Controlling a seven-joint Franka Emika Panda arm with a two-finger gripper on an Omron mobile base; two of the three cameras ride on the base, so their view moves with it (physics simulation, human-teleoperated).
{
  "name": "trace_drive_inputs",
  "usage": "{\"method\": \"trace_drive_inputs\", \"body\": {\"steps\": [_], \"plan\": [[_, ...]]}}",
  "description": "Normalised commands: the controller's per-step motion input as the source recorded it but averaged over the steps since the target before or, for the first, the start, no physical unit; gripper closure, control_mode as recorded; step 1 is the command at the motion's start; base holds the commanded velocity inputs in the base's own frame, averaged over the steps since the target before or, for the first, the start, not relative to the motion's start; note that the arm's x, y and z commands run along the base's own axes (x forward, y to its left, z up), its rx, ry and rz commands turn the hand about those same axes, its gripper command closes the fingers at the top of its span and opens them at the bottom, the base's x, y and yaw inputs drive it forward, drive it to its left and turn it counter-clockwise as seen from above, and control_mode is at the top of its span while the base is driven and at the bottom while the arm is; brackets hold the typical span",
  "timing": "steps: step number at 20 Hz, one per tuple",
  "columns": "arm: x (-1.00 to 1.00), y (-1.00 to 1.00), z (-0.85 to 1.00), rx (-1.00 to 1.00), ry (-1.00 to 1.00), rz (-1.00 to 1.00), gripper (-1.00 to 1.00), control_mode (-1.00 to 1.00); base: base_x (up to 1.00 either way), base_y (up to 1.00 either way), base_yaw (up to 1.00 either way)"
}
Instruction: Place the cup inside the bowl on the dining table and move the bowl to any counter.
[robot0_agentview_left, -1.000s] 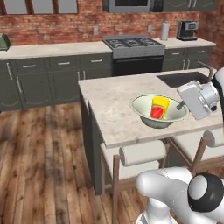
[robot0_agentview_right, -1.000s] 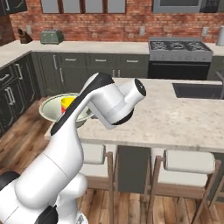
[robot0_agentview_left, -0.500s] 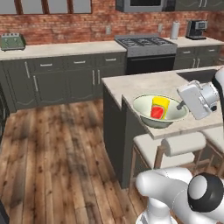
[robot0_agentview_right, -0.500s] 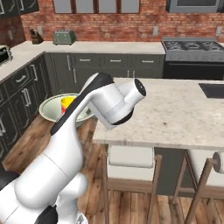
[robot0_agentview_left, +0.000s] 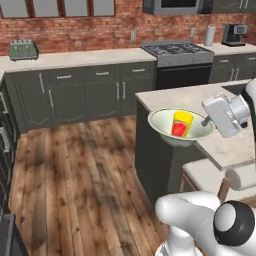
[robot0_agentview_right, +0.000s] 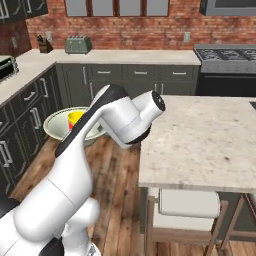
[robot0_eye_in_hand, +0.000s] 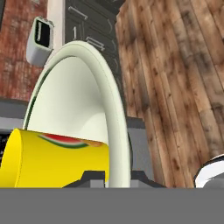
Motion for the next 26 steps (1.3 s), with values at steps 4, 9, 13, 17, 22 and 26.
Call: {"method": "trace_drive_inputs", "body": {"steps": [4, 9, 13, 17, 22, 26], "plan": [[0.00, 0.00, 0.00, 0.00, 0.00, 0.00, 1.00, 1.00, 0.85, 0.40, -0.07], [0.00, 0.00, 0.00, 0.00, 0.00, 0.00, 1.00, 1.00, 0.75, 0.46, -0.07], [0.00, 0.00, 0.00, 0.00, 0.00, 0.00, 1.00, 1.00, 0.71, 0.48, -0.06], [0.00, 0.00, 0.00, 0.00, 0.00, 0.00, 1.00, 1.00, 0.73, 0.50, -0.07], [0.00, 0.00, 0.00, 0.00, 0.00, 0.00, 1.00, 1.00, 0.83, 0.44, -0.07], [0.00, 0.00, 0.00, 0.00, 0.00, 0.00, 1.00, 1.00, 0.83, 0.43, -0.07]]}}
